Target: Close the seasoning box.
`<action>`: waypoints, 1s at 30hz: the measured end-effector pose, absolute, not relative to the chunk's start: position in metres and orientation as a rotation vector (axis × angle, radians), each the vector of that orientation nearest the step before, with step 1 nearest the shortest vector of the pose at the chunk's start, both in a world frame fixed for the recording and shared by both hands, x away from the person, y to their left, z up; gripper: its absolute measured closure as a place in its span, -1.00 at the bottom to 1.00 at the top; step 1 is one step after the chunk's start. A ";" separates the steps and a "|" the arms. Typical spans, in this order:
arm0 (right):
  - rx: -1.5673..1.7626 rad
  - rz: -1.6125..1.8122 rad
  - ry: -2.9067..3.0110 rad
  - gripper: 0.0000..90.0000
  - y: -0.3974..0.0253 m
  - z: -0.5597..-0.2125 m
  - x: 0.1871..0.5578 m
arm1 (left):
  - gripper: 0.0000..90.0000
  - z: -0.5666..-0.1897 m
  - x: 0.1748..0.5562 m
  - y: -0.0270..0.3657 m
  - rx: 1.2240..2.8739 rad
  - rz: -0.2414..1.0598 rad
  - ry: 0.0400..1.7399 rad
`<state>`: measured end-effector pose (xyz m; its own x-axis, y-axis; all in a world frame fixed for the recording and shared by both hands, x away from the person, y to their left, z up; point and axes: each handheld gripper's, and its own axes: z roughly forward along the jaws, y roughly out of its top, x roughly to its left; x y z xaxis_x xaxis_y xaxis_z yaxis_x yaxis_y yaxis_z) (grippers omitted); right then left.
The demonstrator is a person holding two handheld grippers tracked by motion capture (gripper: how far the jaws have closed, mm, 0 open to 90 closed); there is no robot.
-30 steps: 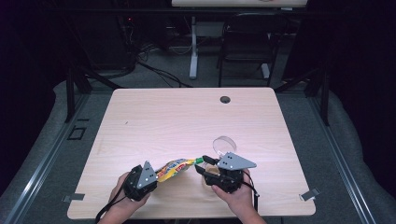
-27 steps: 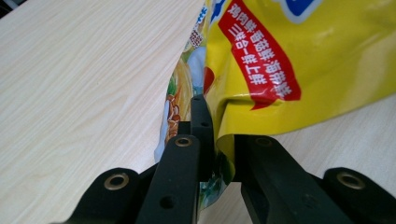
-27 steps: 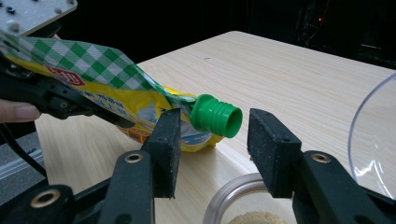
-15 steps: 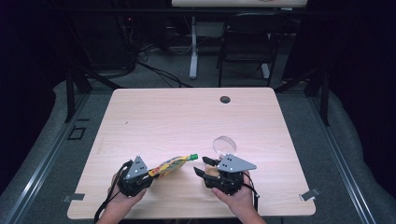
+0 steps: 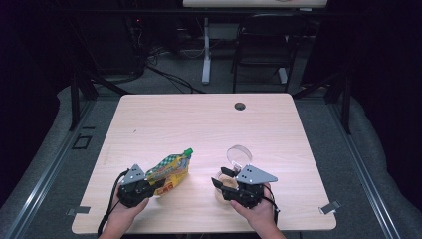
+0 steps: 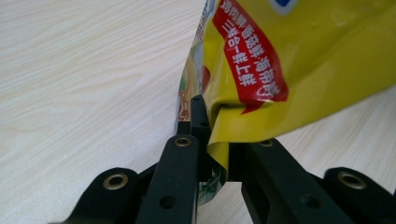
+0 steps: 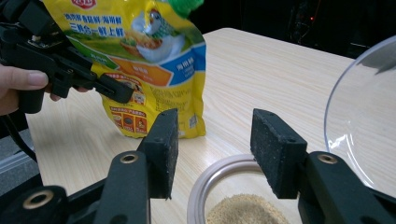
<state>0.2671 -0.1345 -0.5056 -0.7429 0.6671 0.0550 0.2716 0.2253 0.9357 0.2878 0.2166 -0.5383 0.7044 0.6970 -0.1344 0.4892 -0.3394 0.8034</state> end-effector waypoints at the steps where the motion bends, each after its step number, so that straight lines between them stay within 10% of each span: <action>1: 0.872 1.522 2.145 0.15 -0.135 -0.506 0.267 | 0.91 -0.540 0.288 0.219 1.999 0.282 0.917; 30: 0.920 1.485 2.156 0.14 -0.155 -0.514 0.269 | 0.18 -0.548 0.288 0.235 1.914 0.255 0.913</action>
<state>0.2692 -0.1553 -0.5135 -0.7212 0.6897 0.0648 0.3063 0.2336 0.9228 0.2876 0.2346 -0.5481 0.6976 0.6890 -0.1965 0.4871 -0.2550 0.8353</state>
